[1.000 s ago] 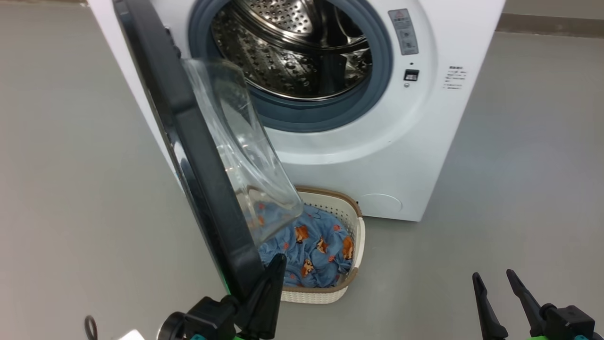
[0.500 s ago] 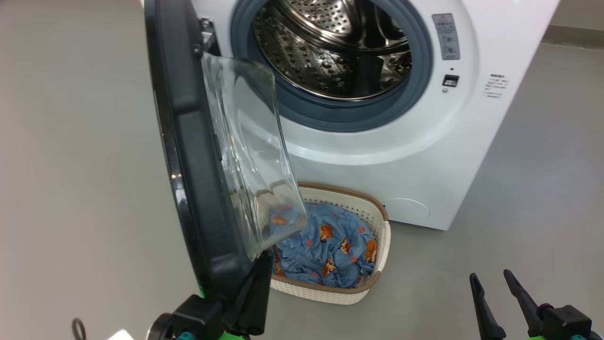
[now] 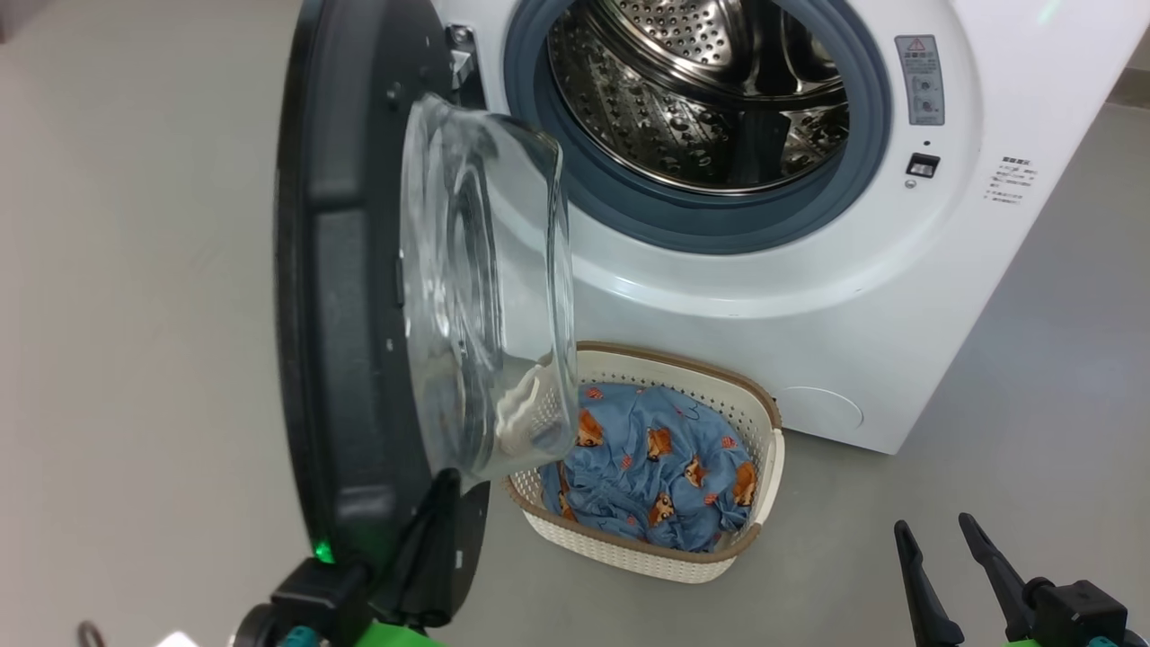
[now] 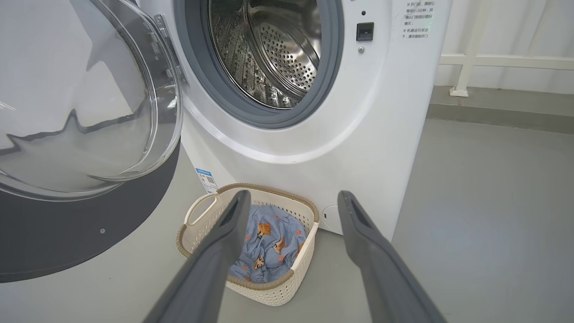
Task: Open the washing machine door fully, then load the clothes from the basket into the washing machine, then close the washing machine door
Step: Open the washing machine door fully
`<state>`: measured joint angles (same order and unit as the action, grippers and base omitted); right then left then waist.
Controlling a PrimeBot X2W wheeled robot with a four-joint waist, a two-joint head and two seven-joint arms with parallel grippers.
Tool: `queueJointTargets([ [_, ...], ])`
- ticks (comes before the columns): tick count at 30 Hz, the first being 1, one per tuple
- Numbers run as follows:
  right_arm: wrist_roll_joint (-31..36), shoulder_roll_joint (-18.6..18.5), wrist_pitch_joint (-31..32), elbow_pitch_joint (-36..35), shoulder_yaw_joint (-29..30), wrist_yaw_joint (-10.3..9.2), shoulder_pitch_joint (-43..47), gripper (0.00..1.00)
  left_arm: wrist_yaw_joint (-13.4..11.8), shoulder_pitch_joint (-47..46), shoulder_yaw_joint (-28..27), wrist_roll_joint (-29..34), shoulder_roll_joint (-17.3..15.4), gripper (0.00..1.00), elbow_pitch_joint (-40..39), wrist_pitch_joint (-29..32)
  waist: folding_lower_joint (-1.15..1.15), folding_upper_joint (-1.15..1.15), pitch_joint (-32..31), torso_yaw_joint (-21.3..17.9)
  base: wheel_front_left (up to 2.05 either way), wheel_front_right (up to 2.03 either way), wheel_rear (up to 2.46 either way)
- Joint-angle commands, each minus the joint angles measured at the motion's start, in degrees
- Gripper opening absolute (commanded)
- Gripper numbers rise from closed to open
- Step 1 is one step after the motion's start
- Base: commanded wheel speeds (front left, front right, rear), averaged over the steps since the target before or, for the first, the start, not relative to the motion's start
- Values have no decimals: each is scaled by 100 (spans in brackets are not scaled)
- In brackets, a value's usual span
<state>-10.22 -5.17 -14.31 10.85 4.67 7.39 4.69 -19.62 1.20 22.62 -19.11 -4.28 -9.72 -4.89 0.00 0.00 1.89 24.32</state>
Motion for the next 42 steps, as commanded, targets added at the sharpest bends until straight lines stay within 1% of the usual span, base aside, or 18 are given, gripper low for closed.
queueJointTargets([
  [1, -21, -83, -69, -118, -140, 10, -166, 100, -86, -106, -350, -57, -111, 0, -54, -78, 0, 0, -3, 34, 0, 0, 0],
  [13, -30, -152, -69, -101, -236, 10, -166, 100, -136, -337, -1059, -386, -297, 0, 647, -422, 0, 0, 27, 106, 0, 0, 0],
  [22, -46, -206, -69, -76, -303, 10, -167, 100, -156, -772, -1739, -624, -525, 0, 1462, -755, 0, 0, 12, 23, 0, 0, 0],
  [27, -43, -214, -69, -67, -317, 10, -153, 100, -112, -1079, -2074, -718, -672, 0, 1969, -888, 0, 0, 15, -53, 0, 0, 0],
  [28, -43, -214, -69, -67, -317, 10, -153, 100, -112, -1079, -2074, -718, -672, 0, 1969, -888, 0, 0, 15, -53, 0, 0, 0],
  [32, -51, -228, -69, -43, -330, 10, -156, 100, -72, -1329, -2330, -793, -756, 0, 2442, -953, 0, 0, 17, -105, 0, 0, 0],
  [36, -54, -237, -69, -24, -350, 10, -176, 100, 43, -1606, -2574, -837, -878, 0, 2942, -991, 0, 0, 22, -159, 0, 0, 0],
  [42, -52, -243, -69, -8, -371, 10, -174, 100, 181, -1915, -2767, -663, -1043, 0, 3571, -1007, 0, 0, 7, -221, 0, 0, 0],
])
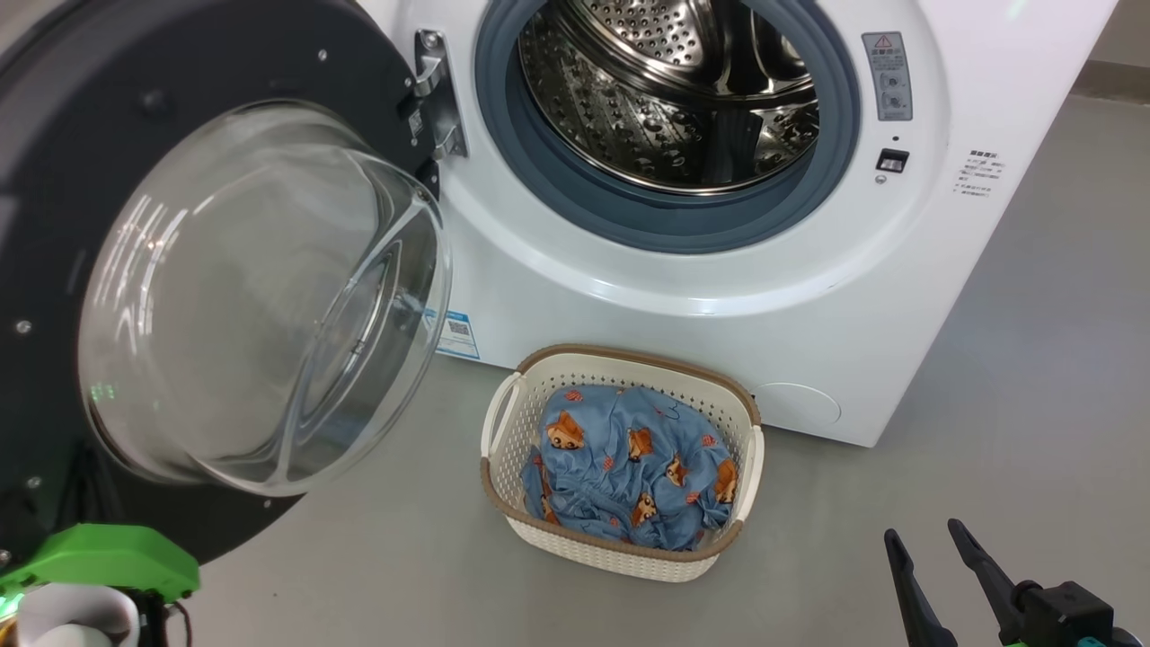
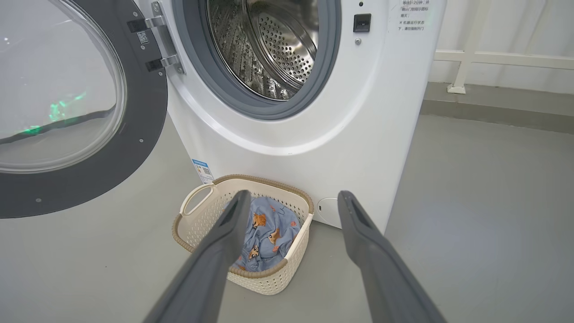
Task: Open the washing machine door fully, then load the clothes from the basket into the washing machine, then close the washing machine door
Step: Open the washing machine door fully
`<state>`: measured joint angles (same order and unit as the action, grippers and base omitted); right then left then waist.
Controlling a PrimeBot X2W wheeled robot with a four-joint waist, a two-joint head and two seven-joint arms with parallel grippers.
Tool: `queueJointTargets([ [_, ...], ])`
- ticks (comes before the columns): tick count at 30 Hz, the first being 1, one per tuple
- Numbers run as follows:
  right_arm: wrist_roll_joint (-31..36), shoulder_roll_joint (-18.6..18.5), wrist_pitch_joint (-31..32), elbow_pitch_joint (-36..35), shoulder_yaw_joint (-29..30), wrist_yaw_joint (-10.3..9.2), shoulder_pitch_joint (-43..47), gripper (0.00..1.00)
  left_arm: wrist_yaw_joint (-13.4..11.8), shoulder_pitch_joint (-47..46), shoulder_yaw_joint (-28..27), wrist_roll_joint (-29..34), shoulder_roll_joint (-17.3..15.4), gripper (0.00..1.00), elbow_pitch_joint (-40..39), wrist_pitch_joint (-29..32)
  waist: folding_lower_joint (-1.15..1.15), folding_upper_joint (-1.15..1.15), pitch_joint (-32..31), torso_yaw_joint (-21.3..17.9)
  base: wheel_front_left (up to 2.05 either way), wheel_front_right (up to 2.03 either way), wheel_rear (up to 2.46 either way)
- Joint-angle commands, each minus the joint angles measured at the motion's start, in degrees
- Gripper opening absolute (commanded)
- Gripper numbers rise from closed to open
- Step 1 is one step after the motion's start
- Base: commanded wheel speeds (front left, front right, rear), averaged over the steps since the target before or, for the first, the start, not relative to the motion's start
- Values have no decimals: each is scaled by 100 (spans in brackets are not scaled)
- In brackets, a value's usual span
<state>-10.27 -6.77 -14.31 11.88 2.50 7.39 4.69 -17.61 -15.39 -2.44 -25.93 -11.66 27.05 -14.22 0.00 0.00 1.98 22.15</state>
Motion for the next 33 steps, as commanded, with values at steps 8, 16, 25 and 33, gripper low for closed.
queueJointTargets([
  [8, -47, -89, -69, -100, -177, 10, -196, 100, 167, -434, -566, 287, -398, 0, 330, -76, 0, 0, -23, -68, 0, 0, 0],
  [16, -60, -69, -69, -68, -205, 10, -188, 100, 304, -480, -837, 470, -331, 0, 450, -77, 0, 0, -85, -109, 0, 0, 0],
  [25, -64, -17, -69, -96, -176, 10, -109, 100, 488, 0, -1244, 511, 27, 0, -459, -77, 0, 0, -156, -192, 0, 0, 0],
  [33, -83, 25, -69, -99, -209, 10, -86, 100, 716, 644, -1323, 624, 554, 12, -1993, -77, 0, 0, -196, -238, 0, 0, 0],
])
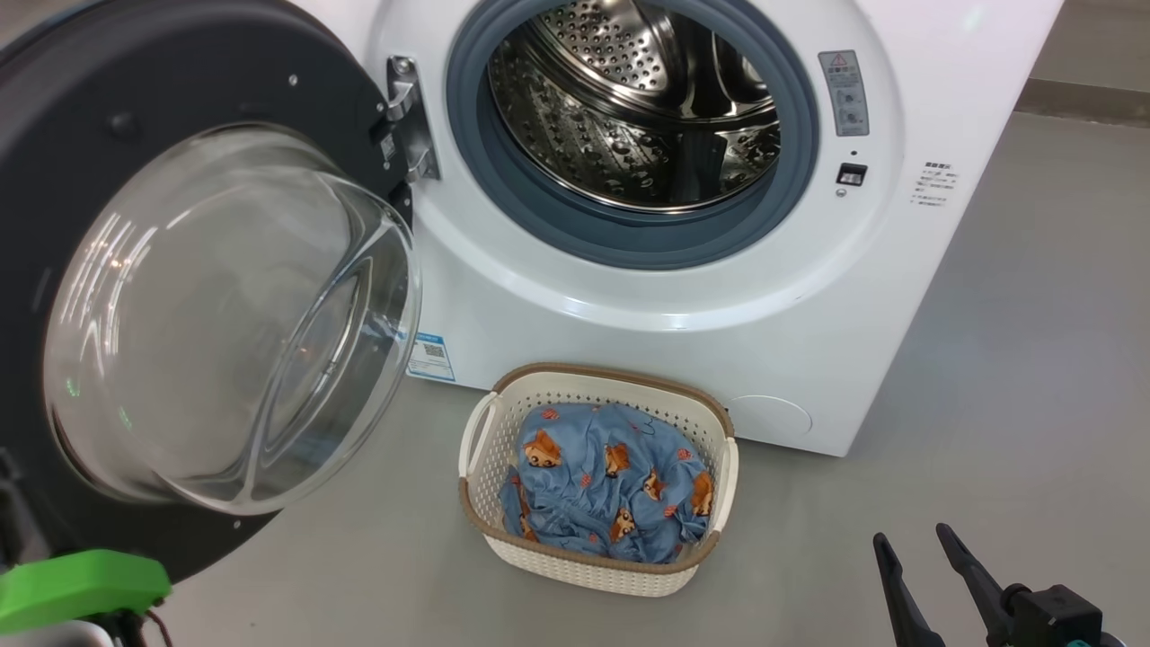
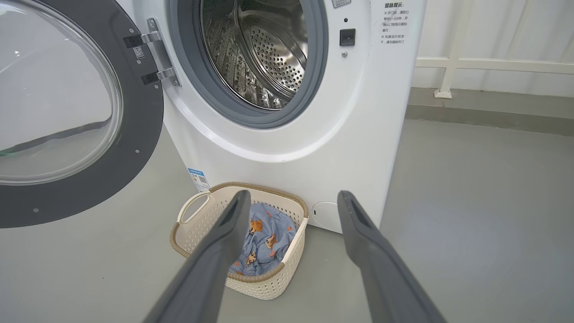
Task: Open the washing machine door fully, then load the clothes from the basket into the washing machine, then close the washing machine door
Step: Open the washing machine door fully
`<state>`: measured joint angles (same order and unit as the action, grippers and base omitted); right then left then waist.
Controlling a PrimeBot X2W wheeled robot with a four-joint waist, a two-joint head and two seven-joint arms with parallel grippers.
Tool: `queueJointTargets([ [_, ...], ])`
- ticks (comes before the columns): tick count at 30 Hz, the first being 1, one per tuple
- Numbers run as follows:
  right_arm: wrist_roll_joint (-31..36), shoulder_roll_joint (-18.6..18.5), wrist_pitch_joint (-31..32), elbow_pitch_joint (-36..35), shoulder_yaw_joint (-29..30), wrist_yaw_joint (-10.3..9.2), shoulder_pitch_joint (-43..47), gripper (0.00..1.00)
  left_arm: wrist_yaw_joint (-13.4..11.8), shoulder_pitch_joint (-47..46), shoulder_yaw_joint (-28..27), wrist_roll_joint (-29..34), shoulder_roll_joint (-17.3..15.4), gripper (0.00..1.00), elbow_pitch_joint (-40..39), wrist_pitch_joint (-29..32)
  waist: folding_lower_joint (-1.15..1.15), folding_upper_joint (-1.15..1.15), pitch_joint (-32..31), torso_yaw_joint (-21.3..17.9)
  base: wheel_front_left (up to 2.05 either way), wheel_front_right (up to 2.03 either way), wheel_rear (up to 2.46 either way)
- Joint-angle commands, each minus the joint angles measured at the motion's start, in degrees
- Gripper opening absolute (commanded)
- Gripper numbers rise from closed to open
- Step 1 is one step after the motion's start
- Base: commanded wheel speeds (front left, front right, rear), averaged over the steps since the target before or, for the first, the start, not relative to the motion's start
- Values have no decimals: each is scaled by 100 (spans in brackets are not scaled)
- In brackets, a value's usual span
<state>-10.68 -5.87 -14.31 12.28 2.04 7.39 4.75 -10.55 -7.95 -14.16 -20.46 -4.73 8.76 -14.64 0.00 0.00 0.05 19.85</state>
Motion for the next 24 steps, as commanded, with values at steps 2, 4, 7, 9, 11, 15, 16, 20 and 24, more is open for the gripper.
queueJointTargets([
  [2, -43, -60, -69, -146, -181, 10, -114, 100, 76, 32, -68, 90, -67, 48, -501, -36, 0, 0, -16, -55, 0, 0, 0],
  [4, -46, -59, -69, -156, -197, 10, -132, 100, 167, 166, 89, 180, -33, 100, -785, -36, 0, 0, -23, -110, 0, 0, 0],
  [7, -36, -44, -69, -187, -219, 10, -135, 100, 345, 316, 371, 265, 7, 100, -1093, -36, 0, 0, -33, -218, 0, 0, 0],
  [9, -45, -45, -69, -194, -221, 10, -139, 100, 453, 384, 552, 275, 38, 100, -1217, -36, 0, 0, -37, -299, 0, 0, 0],
  [11, -46, -43, -69, -201, -222, 10, -146, 100, 585, 440, 682, 269, 56, 100, -1283, -36, 0, 0, -39, -394, 0, 0, 0],
  [15, -31, -39, -69, -238, -224, 10, -174, 100, 759, 580, 895, 348, 83, 100, -1247, -36, 0, 0, -30, -645, 0, 0, 0],
  [16, -31, -38, -69, -247, -224, 10, -184, 100, 798, 620, 955, 394, 86, 100, -1205, -36, 0, 0, -27, -719, 0, 0, 0],
  [20, -27, -30, -69, -270, -273, 10, -216, 100, 981, 812, 965, 456, 100, 100, -918, -36, 0, 0, -23, -1111, 0, 0, 0],
  [24, -33, -31, -69, -271, -286, 10, -236, 100, 1098, 998, 864, 470, 110, 100, -699, -36, 0, 0, -13, -1433, 0, 0, 0],
])
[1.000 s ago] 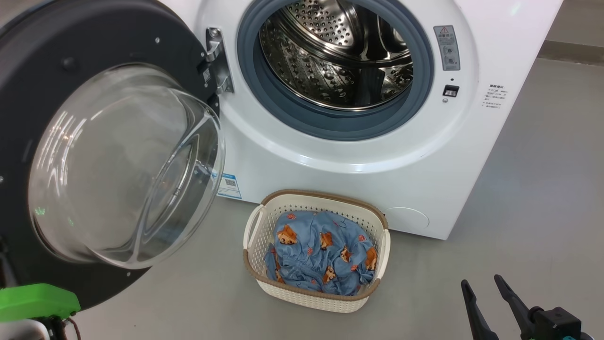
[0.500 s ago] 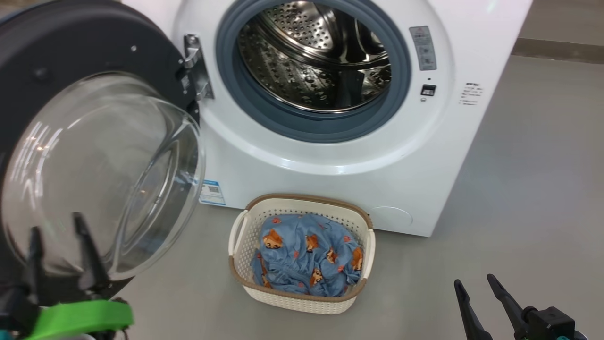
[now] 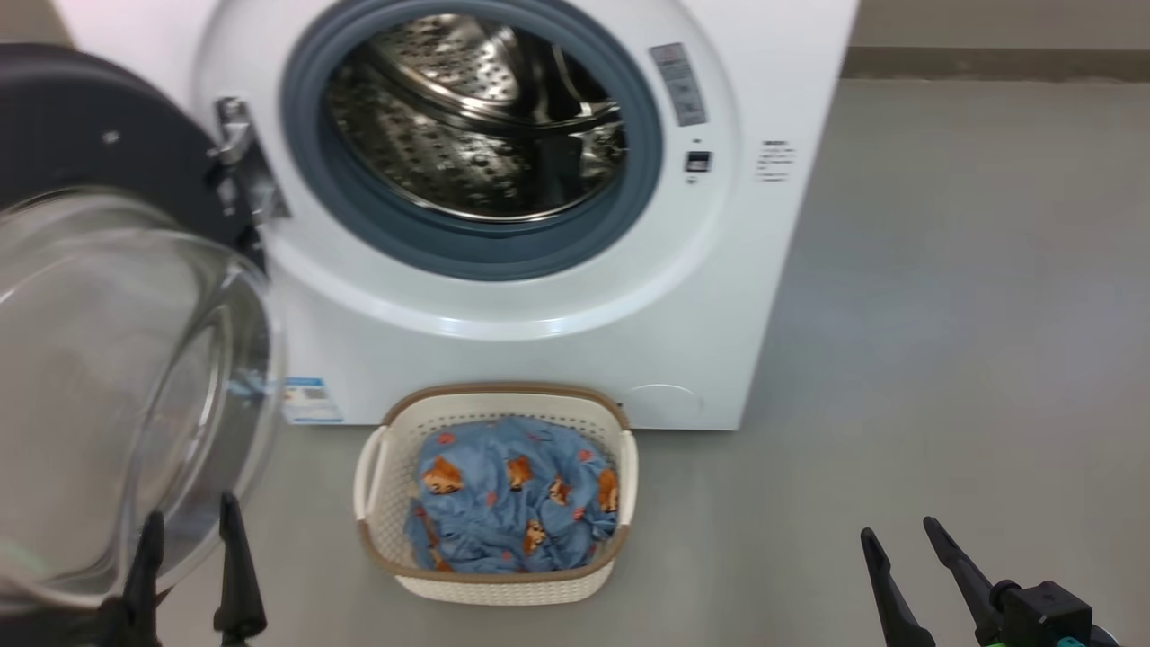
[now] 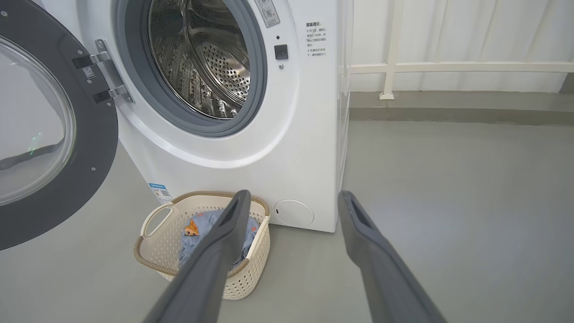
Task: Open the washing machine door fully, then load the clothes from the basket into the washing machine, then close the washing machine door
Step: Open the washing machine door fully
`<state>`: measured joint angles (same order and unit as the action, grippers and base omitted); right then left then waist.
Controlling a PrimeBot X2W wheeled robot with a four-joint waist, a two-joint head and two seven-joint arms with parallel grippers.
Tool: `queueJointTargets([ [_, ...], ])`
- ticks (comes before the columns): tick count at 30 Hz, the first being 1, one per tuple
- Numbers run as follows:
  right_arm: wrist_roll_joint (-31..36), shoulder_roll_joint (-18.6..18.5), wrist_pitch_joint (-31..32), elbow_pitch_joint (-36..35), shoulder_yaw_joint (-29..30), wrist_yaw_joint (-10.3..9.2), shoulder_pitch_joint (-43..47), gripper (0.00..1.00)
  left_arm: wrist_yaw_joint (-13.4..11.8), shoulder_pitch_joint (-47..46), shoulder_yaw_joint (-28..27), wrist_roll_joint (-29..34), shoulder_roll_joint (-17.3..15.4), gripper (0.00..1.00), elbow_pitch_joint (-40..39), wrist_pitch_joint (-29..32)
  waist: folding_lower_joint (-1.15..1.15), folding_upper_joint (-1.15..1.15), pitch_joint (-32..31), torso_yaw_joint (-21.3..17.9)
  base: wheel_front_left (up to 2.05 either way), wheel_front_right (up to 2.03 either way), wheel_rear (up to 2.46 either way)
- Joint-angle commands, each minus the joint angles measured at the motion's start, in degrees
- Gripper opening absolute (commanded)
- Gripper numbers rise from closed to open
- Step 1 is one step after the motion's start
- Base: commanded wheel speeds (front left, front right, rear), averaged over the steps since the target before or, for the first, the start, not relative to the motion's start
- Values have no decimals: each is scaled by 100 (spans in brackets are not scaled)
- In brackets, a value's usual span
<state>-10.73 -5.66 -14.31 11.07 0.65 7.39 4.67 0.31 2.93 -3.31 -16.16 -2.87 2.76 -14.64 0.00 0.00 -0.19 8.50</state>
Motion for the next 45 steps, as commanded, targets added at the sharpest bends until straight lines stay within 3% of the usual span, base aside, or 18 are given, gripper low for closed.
queueJointTargets([
  [1, -31, -50, -69, -152, -146, 10, -235, 100, 34, -47, -253, 40, -72, 100, -66, -36, 0, 0, 16, -371, 0, 0, 0],
  [11, -44, -97, -69, -188, -186, 10, -305, 100, 159, 328, -502, 41, -23, 100, 113, -36, 0, 0, 82, -900, 0, 0, 0],
  [18, -46, -110, -69, -202, -152, 10, -292, 100, 148, 472, -531, 2, -5, 100, 162, -36, 0, 0, 58, -1057, 0, 0, 0],
  [45, -14, -87, -69, -211, -29, 10, -282, 100, -84, 624, -390, -33, -1, 100, 230, -36, 0, 0, -9, -868, 0, 0, 0],
])
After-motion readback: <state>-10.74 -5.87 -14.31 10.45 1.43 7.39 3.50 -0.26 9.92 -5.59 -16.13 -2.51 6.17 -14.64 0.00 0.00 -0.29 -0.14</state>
